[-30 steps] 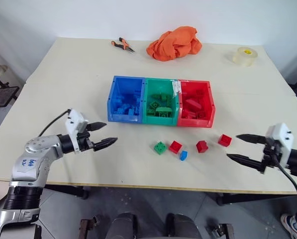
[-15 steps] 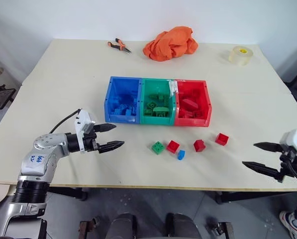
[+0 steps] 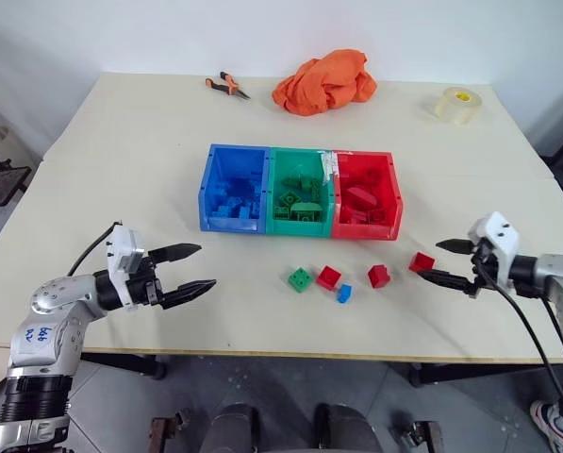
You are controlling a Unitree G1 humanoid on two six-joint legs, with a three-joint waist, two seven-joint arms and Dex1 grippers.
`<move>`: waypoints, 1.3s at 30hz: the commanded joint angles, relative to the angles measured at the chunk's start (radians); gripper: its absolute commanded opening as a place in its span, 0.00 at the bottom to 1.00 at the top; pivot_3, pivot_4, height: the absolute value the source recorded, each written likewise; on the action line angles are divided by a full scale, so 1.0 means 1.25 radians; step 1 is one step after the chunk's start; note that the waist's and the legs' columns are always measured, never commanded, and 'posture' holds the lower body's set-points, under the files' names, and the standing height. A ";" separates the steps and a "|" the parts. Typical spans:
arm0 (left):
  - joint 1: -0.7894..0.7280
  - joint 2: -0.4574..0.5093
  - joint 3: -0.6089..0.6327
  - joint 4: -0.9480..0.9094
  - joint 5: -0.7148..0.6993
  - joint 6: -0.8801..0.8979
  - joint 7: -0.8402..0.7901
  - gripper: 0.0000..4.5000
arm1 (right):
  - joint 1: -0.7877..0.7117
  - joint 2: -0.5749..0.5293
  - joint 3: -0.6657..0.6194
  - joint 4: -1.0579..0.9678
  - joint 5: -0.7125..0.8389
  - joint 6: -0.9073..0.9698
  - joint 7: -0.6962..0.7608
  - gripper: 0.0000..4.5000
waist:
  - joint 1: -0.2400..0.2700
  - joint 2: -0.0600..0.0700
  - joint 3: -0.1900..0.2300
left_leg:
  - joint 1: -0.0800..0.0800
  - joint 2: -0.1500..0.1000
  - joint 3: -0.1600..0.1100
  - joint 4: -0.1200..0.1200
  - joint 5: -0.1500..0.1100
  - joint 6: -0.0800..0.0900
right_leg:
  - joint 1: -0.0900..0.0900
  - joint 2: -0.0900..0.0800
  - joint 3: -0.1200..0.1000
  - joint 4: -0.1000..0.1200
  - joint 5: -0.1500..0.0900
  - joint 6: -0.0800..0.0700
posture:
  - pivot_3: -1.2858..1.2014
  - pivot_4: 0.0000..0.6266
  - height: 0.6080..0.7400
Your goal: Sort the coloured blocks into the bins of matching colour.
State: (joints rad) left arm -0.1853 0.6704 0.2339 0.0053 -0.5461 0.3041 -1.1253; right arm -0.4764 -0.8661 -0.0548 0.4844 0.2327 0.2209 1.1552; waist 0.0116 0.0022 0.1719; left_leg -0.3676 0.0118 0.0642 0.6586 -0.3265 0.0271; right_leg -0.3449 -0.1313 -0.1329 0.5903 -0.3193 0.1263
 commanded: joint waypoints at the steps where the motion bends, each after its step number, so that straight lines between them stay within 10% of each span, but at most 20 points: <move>1: 0.010 0.007 0.027 -0.034 -0.022 -0.011 0.000 0.99 | -0.047 0.009 0.027 0.075 -0.037 -0.052 0.023 1.00 | 0.001 0.000 0.000 | 0.000 0.000 0.000 0.000 0.000 0.000 | 0.000 0.000 0.000 0.000 0.000 0.000 | 0.52 0.24 1.00; 6: 0.018 0.007 0.032 -0.041 -0.023 -0.012 0.003 1.00 | -0.066 0.024 0.050 0.123 -0.062 -0.103 0.039 0.96 | -0.001 0.000 0.000 | 0.000 0.000 -0.001 0.000 0.000 0.000 | 0.000 0.000 0.000 0.000 0.000 0.000 | 0.52 0.24 1.00; 16: -0.012 0.002 0.023 0.004 -0.015 -0.034 -0.016 1.00 | -0.040 0.016 0.008 0.050 -0.032 -0.079 0.016 0.33 | -0.009 0.000 0.000 | 0.000 0.000 -0.002 0.001 0.000 0.000 | 0.001 0.000 0.000 0.001 0.000 0.000 | 0.52 0.24 1.00; 25: -0.034 -0.010 0.010 0.021 -0.012 -0.050 -0.021 1.00 | -0.120 0.038 -0.051 -0.164 0.059 0.085 -0.037 0.33 | -0.014 0.001 0.000 | 0.000 0.000 -0.001 0.000 0.000 0.000 | 0.000 0.000 0.000 0.001 0.000 0.000 | 0.52 0.24 1.00; 33: -0.018 -0.025 0.011 -0.003 -0.016 -0.055 -0.002 1.00 | -0.349 0.178 0.047 0.121 -0.057 -0.031 -0.109 0.33 | -0.012 0.000 0.000 | 0.000 0.001 -0.001 0.001 0.000 -0.001 | -0.001 0.000 0.001 0.003 0.000 0.000 | 0.52 0.24 1.00; 39: 0.022 -0.039 0.019 -0.061 -0.027 -0.050 0.028 1.00 | -0.411 0.213 0.072 0.241 -0.103 -0.111 -0.126 0.78 | -0.012 0.001 0.000 | -0.002 -0.001 -0.003 0.001 0.000 0.000 | -0.001 0.000 0.001 0.003 0.000 0.000 | 0.52 0.24 1.00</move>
State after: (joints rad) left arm -0.1728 0.6277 0.2358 -0.0221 -0.5535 0.2491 -1.1006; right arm -0.9683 -0.5835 0.0569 0.7860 0.1035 0.1155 0.9979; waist -0.0039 0.0029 0.1718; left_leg -0.3699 0.0112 0.0602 0.6599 -0.3269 0.0268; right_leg -0.3465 -0.1316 -0.1321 0.5945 -0.3194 0.1260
